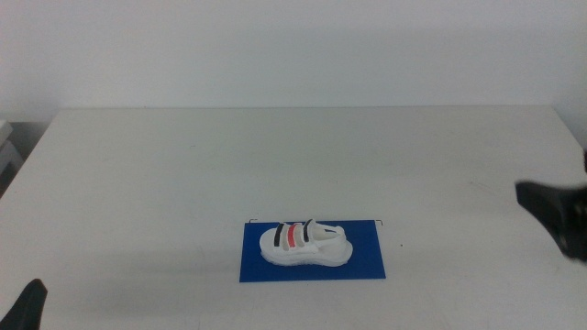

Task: Use one arm to grab the shoe from the table and place it on the mat.

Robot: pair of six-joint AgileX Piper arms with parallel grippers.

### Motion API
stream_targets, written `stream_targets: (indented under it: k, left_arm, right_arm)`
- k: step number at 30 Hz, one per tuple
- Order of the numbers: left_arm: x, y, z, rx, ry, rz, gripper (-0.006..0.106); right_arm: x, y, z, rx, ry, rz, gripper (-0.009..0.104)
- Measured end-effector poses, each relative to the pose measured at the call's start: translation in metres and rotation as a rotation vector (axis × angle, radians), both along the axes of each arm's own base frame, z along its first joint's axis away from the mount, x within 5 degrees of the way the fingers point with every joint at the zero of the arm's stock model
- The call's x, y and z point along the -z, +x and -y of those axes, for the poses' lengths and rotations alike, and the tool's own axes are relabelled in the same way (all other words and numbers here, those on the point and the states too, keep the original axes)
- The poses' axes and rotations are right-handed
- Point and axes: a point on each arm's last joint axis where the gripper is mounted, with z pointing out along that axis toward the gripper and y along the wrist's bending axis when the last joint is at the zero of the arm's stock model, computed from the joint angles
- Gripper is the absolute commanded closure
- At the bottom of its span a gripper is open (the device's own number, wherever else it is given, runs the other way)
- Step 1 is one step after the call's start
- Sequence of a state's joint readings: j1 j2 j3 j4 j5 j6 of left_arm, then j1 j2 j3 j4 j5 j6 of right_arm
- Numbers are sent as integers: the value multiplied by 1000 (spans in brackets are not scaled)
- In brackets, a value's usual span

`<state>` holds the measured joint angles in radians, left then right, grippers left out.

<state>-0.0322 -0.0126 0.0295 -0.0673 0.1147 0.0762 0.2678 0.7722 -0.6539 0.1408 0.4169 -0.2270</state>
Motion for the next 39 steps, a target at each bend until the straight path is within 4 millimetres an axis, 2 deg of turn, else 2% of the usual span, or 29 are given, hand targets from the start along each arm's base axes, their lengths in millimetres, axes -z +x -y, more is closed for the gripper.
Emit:
stream_targets:
  k: [6, 10, 16, 27, 36, 39]
  left_arm:
    - [0, 0, 0, 0, 0, 0, 7]
    - [0, 0, 0, 0, 0, 0, 7]
    - [0, 0, 0, 0, 0, 0, 7]
    - [0, 0, 0, 0, 0, 0, 7]
    - [0, 0, 0, 0, 0, 0, 7]
    - [0, 0, 0, 0, 0, 0, 7]
  right_arm:
    - [43, -36, 12, 24, 28, 96, 24]
    - [62, -56, 18, 25, 30, 143, 24]
    - [80, -79, 26, 20, -5, 239, 24]
    - [113, -100, 31, 23, 17, 334, 24]
    - [140, -98, 31, 21, 1, 274, 24]
    - [142, -98, 31, 21, -2, 264, 24]
